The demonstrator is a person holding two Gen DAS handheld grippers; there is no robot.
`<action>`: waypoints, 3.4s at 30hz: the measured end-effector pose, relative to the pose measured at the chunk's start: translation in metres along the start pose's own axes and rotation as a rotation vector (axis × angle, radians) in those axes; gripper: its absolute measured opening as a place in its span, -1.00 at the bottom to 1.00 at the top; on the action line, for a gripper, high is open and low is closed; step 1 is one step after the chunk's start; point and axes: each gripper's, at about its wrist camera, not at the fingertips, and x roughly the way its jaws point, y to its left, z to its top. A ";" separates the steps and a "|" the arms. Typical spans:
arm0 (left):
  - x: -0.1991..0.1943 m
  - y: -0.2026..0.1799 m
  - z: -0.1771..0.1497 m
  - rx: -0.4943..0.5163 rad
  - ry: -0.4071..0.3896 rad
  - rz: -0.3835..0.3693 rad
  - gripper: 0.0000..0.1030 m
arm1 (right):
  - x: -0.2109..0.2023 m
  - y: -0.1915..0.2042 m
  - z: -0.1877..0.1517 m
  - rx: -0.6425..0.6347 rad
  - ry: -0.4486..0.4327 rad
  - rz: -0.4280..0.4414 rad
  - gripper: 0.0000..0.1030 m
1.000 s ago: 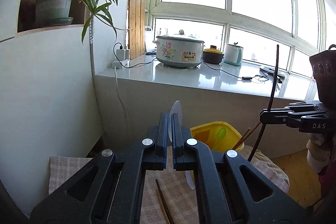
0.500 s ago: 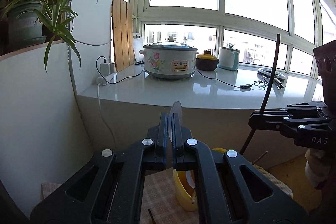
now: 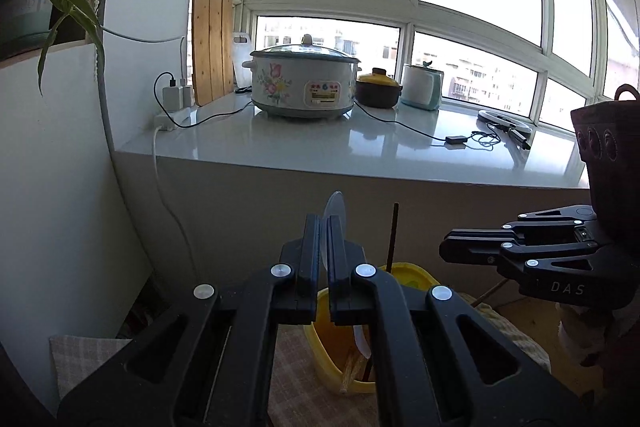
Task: Organize utensils
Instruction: 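Carry the clear spoon and black chopstick over the yellow container with both grippers, then open both grippers to drop the spoon and chopstick into the container, then move both grippers back down to the remaining chopsticks on the cloth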
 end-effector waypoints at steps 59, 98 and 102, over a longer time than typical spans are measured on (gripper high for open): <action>-0.174 -0.014 -0.172 -0.174 0.048 0.238 0.99 | -0.075 0.069 -0.115 0.029 -0.180 -0.215 0.58; -0.119 0.035 -0.232 -0.382 0.230 0.186 0.69 | -0.007 0.049 -0.152 0.115 0.006 -0.096 0.58; -0.117 0.038 -0.237 -0.394 0.242 0.176 0.47 | 0.000 0.049 -0.154 0.121 0.037 -0.083 0.58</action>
